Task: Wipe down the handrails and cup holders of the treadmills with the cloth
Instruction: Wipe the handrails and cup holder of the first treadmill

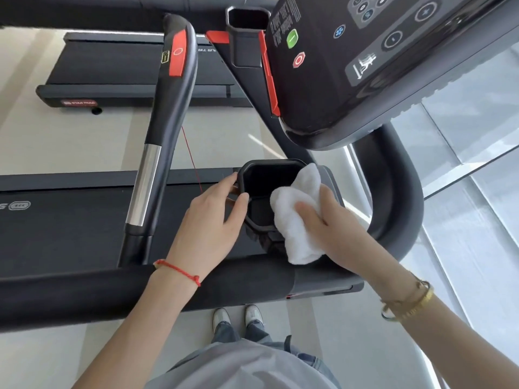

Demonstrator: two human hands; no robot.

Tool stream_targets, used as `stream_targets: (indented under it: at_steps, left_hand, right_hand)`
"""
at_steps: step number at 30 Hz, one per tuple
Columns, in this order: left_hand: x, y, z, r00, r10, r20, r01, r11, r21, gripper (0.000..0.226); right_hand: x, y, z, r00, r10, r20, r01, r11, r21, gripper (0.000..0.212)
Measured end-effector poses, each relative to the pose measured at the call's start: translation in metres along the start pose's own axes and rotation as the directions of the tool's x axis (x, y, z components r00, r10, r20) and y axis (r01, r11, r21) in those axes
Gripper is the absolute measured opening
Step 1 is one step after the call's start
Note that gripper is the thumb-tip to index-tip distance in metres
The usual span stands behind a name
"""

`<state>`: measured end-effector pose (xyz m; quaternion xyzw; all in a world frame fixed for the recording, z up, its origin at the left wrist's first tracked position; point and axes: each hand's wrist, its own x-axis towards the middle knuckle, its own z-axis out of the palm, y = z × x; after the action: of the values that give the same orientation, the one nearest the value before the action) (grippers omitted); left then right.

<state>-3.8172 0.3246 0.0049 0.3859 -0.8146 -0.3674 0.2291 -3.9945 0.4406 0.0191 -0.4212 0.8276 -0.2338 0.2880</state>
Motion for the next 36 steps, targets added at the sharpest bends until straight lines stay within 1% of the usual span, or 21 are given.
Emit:
stream_targets:
  at_steps: [1, 3, 5, 7, 9, 11, 13, 15, 18, 22, 23, 24, 25, 27, 30, 32, 33, 34, 36]
  left_hand:
    - [0.0, -0.001, 0.0, 1.0, -0.006, -0.005, 0.006, 1.0, 0.0, 0.042]
    - [0.001, -0.001, 0.001, 1.0, -0.002, -0.007, 0.002, 1.0, 0.004, 0.042]
    - [0.001, -0.001, 0.001, 1.0, 0.006, -0.007, -0.006, 1.0, 0.009, 0.044]
    - [0.001, -0.002, 0.001, 1.0, 0.003, -0.007, -0.002, 1.0, 0.01, 0.047]
    - [0.001, -0.002, 0.001, 1.0, -0.004, -0.009, 0.004, 1.0, 0.014, 0.049]
    - [0.001, -0.002, 0.001, 1.0, -0.002, -0.012, 0.002, 1.0, 0.014, 0.048]
    - [0.001, -0.001, 0.001, 1.0, -0.004, -0.014, 0.004, 1.0, 0.015, 0.048]
    - [0.001, -0.001, 0.001, 1.0, -0.007, -0.014, 0.007, 1.0, 0.02, 0.048]
    - [0.002, 0.0, 0.001, 1.0, -0.008, -0.019, 0.009, 1.0, 0.021, 0.047]
    - [0.002, 0.0, 0.001, 0.999, -0.018, -0.04, 0.019, 1.0, 0.02, 0.034]
    - [0.002, 0.0, 0.001, 0.999, -0.019, -0.038, 0.02, 1.0, 0.018, 0.032]
    - [0.002, 0.0, 0.001, 0.999, -0.019, -0.036, 0.02, 1.0, 0.011, 0.031]
    - [0.001, 0.0, 0.001, 0.999, -0.021, -0.036, 0.021, 1.0, 0.003, 0.032]
    - [0.001, -0.001, 0.001, 0.999, -0.027, -0.045, 0.027, 1.0, 0.0, 0.041]
    - [0.001, -0.002, 0.001, 0.999, -0.028, -0.032, 0.028, 1.0, 0.007, 0.05]
    - [0.002, -0.002, 0.002, 0.999, -0.029, -0.029, 0.029, 1.0, 0.001, 0.051]
    - [0.003, -0.002, 0.002, 0.999, -0.029, -0.027, 0.029, 1.0, 0.003, 0.052]
    - [0.003, -0.002, 0.002, 0.999, -0.026, -0.027, 0.026, 1.0, 0.006, 0.052]
    - [0.003, -0.004, 0.003, 0.999, -0.016, -0.032, 0.016, 1.0, 0.013, 0.051]
  right_hand:
    - [0.002, 0.0, 0.0, 1.0, -0.012, 0.003, 0.012, 1.0, 0.0, 0.018]
    - [0.018, -0.005, -0.005, 0.999, -0.045, -0.014, 0.044, 0.998, -0.053, 0.015]
    - [0.037, -0.012, -0.012, 0.992, -0.123, -0.003, 0.122, 0.985, -0.121, 0.036]
    - [0.047, -0.013, -0.017, 0.978, -0.205, 0.036, 0.209, 0.965, -0.158, 0.047]
    - [0.05, -0.01, -0.024, 0.949, -0.303, 0.089, 0.315, 0.931, -0.186, 0.048]
    - [0.053, -0.012, -0.032, 0.9, -0.405, 0.159, 0.43, 0.886, -0.174, 0.048]
    - [0.058, -0.016, -0.038, 0.852, -0.467, 0.235, 0.511, 0.84, -0.181, 0.048]
    - [0.065, -0.02, -0.042, 0.805, -0.517, 0.291, 0.584, 0.778, -0.234, 0.047]
    - [0.08, -0.031, -0.039, 0.741, -0.572, 0.352, 0.671, 0.647, -0.363, 0.047]
    - [0.091, -0.061, -0.013, 0.715, -0.562, 0.415, 0.681, 0.428, -0.594, 0.051]
    - [0.092, -0.063, -0.009, 0.712, -0.562, 0.42, 0.678, 0.395, -0.62, 0.053]
    - [0.091, -0.063, -0.008, 0.708, -0.572, 0.415, 0.678, 0.384, -0.627, 0.053]
    - [0.089, -0.059, -0.011, 0.712, -0.581, 0.395, 0.674, 0.405, -0.618, 0.051]
    - [0.086, -0.047, -0.023, 0.763, -0.555, 0.332, 0.631, 0.525, -0.571, 0.043]
    - [0.077, -0.025, -0.039, 0.85, -0.447, 0.279, 0.527, 0.719, -0.453, 0.045]
    - [0.069, -0.016, -0.044, 0.887, -0.366, 0.281, 0.449, 0.825, -0.343, 0.048]
    - [0.068, -0.015, -0.045, 0.891, -0.35, 0.288, 0.434, 0.842, -0.321, 0.049]
    - [0.068, -0.017, -0.044, 0.886, -0.357, 0.296, 0.447, 0.828, -0.338, 0.049]
    - [0.076, -0.027, -0.036, 0.857, -0.417, 0.303, 0.514, 0.727, -0.455, 0.045]
